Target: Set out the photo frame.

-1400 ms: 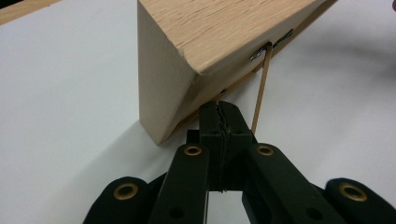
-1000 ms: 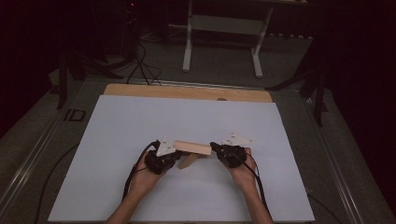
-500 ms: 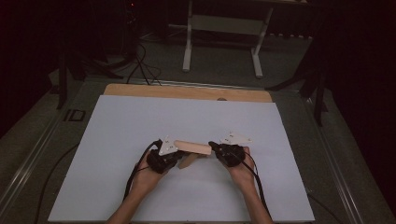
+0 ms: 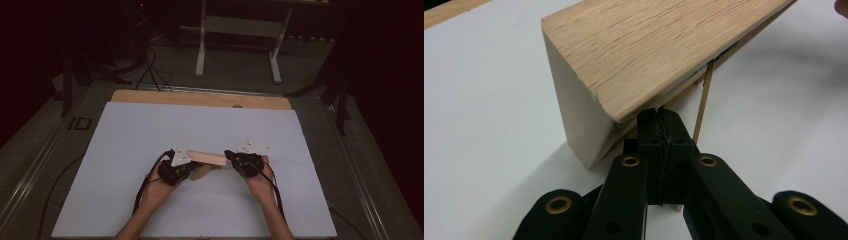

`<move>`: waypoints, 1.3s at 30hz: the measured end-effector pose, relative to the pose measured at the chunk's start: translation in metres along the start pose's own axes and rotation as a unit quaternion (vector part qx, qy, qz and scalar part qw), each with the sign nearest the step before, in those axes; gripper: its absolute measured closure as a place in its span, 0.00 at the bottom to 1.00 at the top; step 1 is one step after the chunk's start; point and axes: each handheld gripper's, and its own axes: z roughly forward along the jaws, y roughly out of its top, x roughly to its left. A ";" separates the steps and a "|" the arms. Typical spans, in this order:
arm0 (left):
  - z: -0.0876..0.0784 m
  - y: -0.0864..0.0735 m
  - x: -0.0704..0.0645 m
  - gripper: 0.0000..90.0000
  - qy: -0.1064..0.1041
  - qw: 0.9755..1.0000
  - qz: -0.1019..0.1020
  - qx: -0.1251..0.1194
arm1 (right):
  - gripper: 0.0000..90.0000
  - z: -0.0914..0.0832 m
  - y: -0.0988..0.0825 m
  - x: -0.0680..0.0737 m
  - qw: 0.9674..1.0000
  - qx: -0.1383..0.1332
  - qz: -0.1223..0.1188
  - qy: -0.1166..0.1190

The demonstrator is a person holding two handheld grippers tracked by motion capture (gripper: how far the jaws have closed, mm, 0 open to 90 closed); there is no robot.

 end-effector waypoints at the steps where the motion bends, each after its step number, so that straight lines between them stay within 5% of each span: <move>1: 0.000 0.000 0.000 0.99 -0.001 1.000 0.000 0.000 | 0.98 0.000 0.001 0.000 1.000 0.000 0.002 0.000; 27: 0.002 0.004 0.002 0.99 0.001 1.000 -0.002 0.002 | 1.00 0.005 0.002 0.007 1.000 0.001 -0.005 0.027; 39: -0.012 0.006 0.001 0.99 0.007 1.000 -0.003 -0.012 | 1.00 0.005 0.003 0.009 1.000 0.004 -0.016 0.024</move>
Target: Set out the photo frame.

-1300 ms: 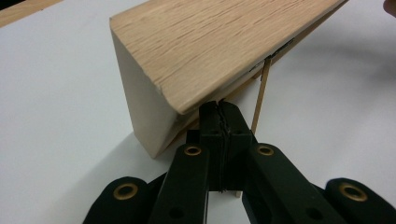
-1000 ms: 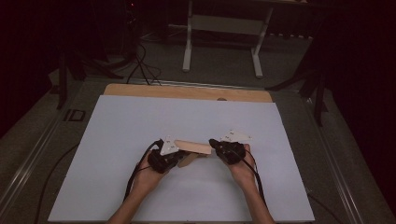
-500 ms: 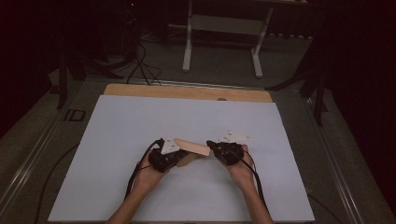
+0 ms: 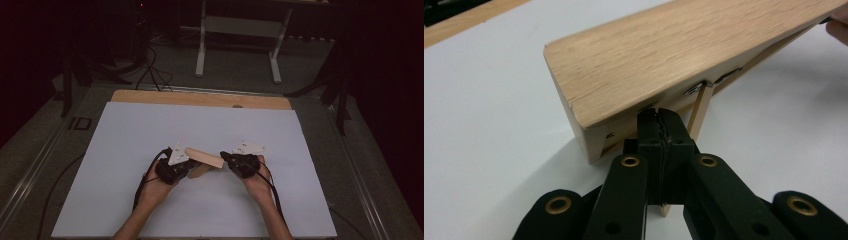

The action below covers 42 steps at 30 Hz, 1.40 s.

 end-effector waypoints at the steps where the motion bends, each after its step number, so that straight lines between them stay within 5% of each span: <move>1: -0.001 0.000 0.000 0.99 0.000 1.000 0.000 -0.002 | 1.00 0.000 0.000 0.000 1.000 0.001 -0.002 -0.001; 29: -0.008 0.013 -0.013 0.99 -0.015 1.000 0.024 -0.006 | 1.00 -0.005 0.000 0.007 1.000 0.010 -0.023 -0.005; 42: -0.005 0.014 -0.012 0.99 -0.016 1.000 0.017 -0.007 | 1.00 -0.006 0.000 0.015 0.999 0.011 -0.035 0.004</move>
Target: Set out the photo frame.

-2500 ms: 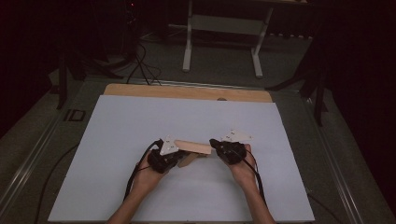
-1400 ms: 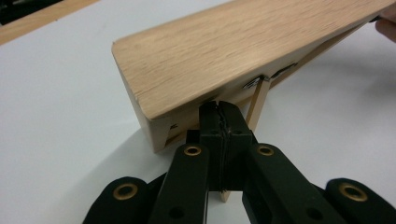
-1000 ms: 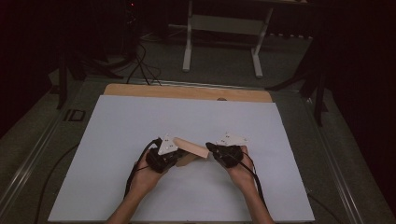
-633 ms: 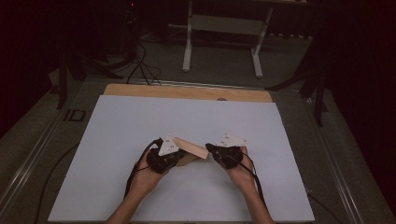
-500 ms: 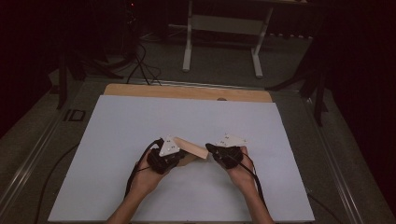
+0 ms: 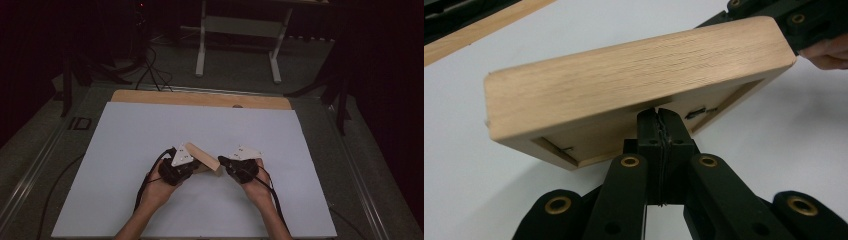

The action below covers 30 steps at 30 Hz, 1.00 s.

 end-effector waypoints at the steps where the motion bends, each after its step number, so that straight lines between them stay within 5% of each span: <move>1: 0.000 0.000 0.000 0.99 0.000 1.000 -0.001 0.000 | 1.00 0.000 0.000 0.001 1.000 -0.001 -0.001 0.001; 30: 0.014 -0.002 0.011 0.99 -0.006 1.000 -0.001 0.005 | 1.00 -0.005 0.002 0.026 0.999 0.002 -0.029 0.030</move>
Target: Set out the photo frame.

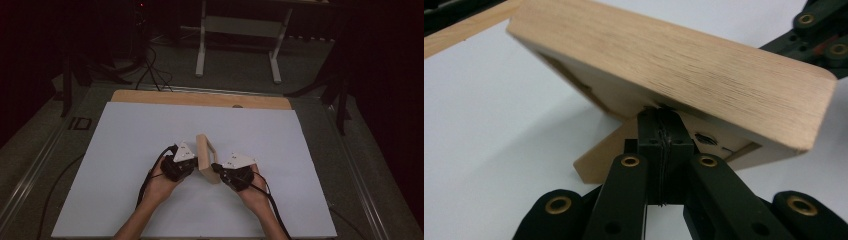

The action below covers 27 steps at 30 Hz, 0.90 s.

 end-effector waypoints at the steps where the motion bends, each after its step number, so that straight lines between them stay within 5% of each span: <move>1: 0.002 0.000 0.000 0.99 0.001 1.000 0.002 -0.003 | 1.00 0.000 0.000 0.001 1.000 0.000 -0.001 0.001; 12: 0.004 -0.001 0.006 0.99 -0.010 1.000 -0.005 -0.007 | 1.00 0.003 0.003 0.007 1.000 -0.004 -0.006 0.013; 19: -0.001 -0.008 0.010 0.88 0.010 1.000 -0.022 0.009 | 0.97 -0.001 0.003 0.003 1.000 -0.005 -0.002 0.001; 27: -0.021 -0.018 0.011 0.76 0.021 0.999 -0.043 -0.008 | 0.90 -0.007 -0.001 -0.004 1.000 -0.005 0.006 -0.009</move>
